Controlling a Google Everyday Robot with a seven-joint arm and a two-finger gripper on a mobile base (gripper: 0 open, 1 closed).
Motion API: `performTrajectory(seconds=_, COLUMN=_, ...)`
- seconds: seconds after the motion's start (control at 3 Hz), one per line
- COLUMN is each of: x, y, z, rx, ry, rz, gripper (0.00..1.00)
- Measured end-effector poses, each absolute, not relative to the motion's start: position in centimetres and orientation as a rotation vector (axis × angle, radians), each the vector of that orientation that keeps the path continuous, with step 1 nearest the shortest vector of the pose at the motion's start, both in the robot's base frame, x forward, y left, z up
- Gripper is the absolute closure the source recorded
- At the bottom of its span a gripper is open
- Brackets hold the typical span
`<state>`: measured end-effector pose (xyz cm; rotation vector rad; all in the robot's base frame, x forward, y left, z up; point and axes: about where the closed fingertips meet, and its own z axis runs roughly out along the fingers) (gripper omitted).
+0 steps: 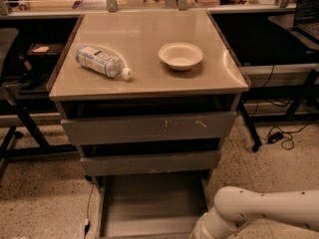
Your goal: Close bottom drawer
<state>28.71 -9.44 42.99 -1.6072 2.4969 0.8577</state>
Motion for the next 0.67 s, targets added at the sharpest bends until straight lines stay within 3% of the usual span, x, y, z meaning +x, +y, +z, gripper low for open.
performTrajectory(seconds=0.33, x=30.7, y=-9.8, z=36.6, rx=-1.507, ry=2.519, rz=0.896, gripper=1.00)
performTrajectory(seconds=0.67, x=28.7, y=-8.7, z=34.0, rx=-1.480, ry=2.544, rz=0.999, gripper=1.00)
